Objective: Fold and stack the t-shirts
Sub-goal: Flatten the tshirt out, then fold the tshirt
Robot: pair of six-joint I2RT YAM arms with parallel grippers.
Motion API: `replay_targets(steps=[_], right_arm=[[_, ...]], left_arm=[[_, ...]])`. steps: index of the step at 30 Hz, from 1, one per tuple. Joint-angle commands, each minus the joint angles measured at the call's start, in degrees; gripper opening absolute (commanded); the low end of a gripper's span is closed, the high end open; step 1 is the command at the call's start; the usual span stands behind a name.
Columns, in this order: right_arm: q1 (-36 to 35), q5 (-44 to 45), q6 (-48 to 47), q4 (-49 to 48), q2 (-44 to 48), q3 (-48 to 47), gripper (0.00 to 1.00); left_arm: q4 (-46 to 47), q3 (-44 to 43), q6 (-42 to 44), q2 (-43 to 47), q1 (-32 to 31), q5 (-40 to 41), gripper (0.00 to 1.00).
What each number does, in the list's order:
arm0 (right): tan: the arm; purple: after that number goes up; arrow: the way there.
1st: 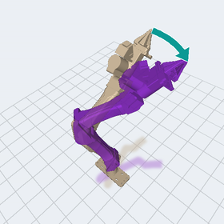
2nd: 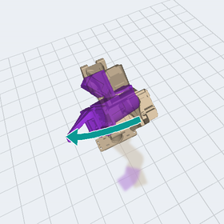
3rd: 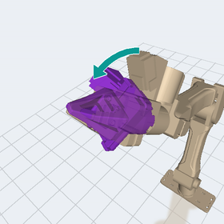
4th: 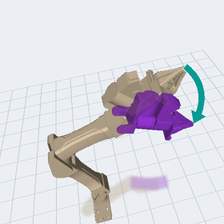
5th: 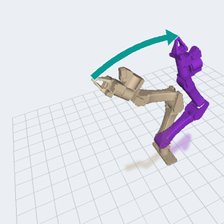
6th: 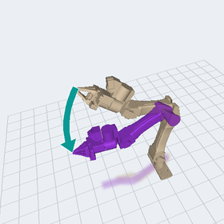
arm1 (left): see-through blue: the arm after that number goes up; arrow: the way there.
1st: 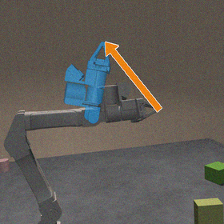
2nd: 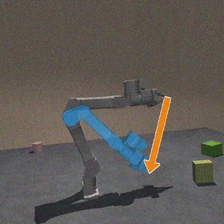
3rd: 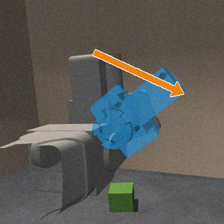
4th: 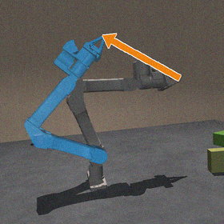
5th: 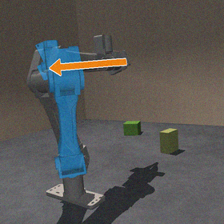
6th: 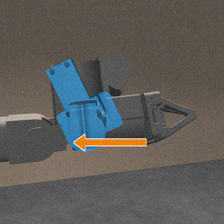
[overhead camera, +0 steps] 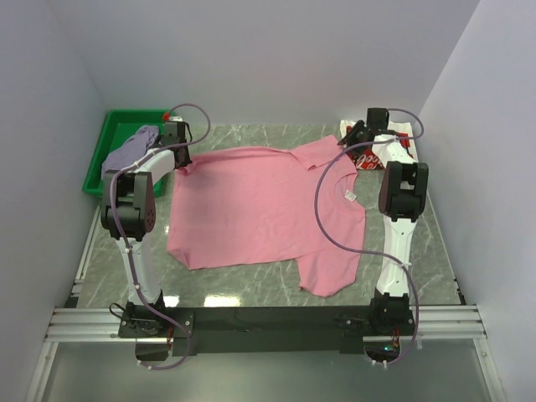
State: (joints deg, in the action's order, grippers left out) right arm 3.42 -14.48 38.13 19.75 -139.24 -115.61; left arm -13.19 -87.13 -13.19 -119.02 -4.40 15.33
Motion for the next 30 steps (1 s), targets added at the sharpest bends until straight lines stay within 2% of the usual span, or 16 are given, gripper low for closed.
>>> replay_targets(steps=[1,5,7,8,10,11,13,14,15,30], right_arm=[[0.27,1.03,0.46,3.8,-1.12,-3.04,0.45],[0.27,0.59,0.54,5.03,-2.26,-4.09,0.45],[0.27,0.59,0.54,3.99,-1.65,-3.05,0.4],[0.27,0.77,0.54,3.55,-1.3,-2.26,0.33],[0.27,1.03,0.28,3.11,-0.69,-1.99,0.26],[0.27,1.21,0.1,3.28,-0.51,-2.42,0.18],[0.27,1.47,-0.16,3.28,0.02,-2.77,0.11],[0.27,1.56,-0.16,3.11,0.72,-2.86,0.02],[0.27,1.73,-0.16,3.02,1.16,-2.78,0.0],[2.64,-0.9,4.76,-2.17,12.15,0.47,0.0]], left_arm=[[0.45,-2.17,0.53,0.02,0.19,0.57,0.01],[0.45,-2.25,0.71,0.02,0.19,0.75,0.01],[0.36,-2.34,0.8,-0.16,0.36,0.93,0.01],[0.36,-2.43,0.89,-0.16,0.27,0.93,0.01],[0.36,-2.51,1.06,-0.16,0.36,1.28,0.01],[0.36,-2.6,1.41,-0.16,0.27,1.37,0.01],[0.53,-2.95,1.94,-0.07,0.27,2.33,0.01],[0.71,-3.13,2.29,0.02,0.27,2.77,0.01],[0.97,-3.48,2.99,0.11,0.36,3.21,0.01],[7.21,-9.28,14.68,-1.56,0.89,6.91,0.01]])
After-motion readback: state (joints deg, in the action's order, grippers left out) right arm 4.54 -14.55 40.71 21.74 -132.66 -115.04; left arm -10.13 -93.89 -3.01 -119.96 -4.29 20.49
